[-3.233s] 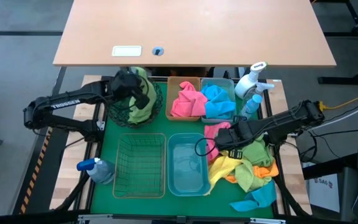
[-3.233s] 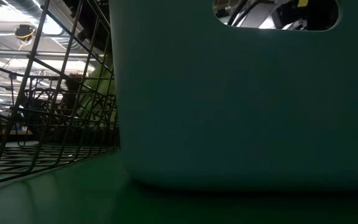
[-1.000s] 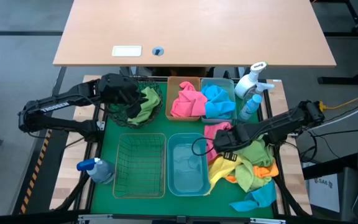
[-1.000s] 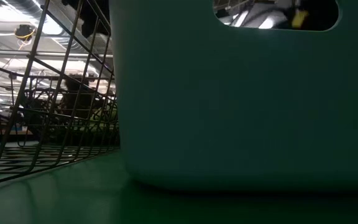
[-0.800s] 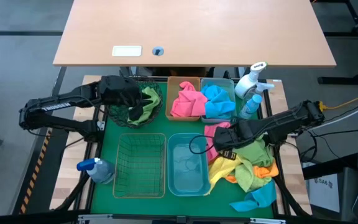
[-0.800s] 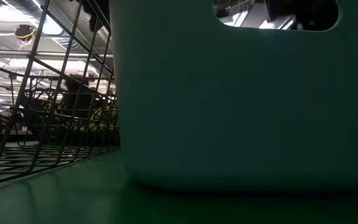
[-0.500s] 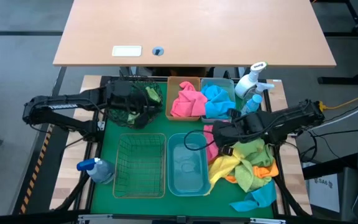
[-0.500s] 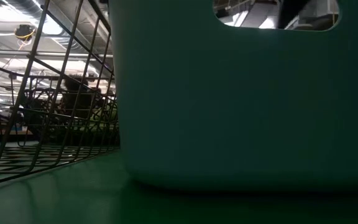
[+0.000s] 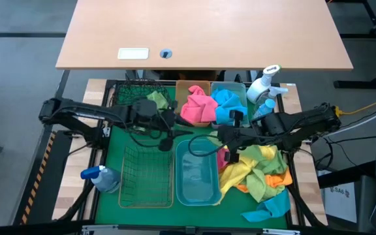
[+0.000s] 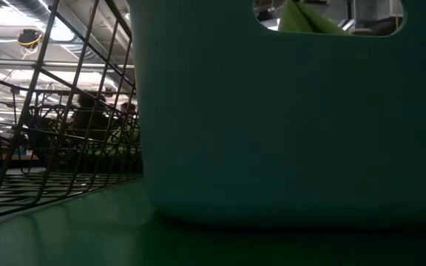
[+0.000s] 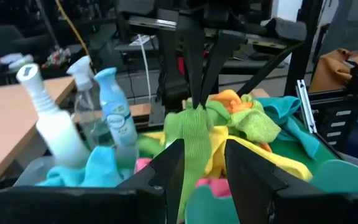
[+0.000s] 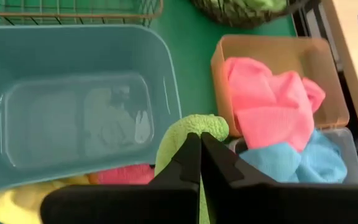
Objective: Sort microfiber towel by color & place in baskets
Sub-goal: Put the green towel into the black basket
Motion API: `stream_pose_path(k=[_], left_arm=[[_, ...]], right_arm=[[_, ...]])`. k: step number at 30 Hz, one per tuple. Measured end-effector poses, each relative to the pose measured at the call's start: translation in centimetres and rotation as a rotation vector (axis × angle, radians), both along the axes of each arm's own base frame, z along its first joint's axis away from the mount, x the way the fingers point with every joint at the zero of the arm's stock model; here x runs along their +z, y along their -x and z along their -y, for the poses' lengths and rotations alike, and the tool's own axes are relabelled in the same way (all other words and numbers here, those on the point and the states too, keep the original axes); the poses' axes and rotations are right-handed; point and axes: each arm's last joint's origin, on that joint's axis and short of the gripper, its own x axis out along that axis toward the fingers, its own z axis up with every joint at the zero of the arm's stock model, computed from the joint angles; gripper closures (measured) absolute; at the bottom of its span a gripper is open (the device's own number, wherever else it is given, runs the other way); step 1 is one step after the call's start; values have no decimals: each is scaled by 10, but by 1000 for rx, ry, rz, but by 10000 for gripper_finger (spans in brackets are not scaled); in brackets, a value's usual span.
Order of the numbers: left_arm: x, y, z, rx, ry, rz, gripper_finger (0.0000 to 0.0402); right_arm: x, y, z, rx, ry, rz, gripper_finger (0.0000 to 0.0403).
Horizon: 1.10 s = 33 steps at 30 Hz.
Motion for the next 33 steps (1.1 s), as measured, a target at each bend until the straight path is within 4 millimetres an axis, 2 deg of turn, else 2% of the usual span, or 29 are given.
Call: stream_pose_path(k=[9,21,33], left_arm=[[-22,-28,4,-21,-8,31,291],[-25,-32,4,-1,24,48,290],[-21,-32,19,-27,17,87,218]], right_arm=[[7,-9,-3,89,32,96,403],[11,-15,-5,131,49,159,403],[19,-23,-7,177,67,264,403]])
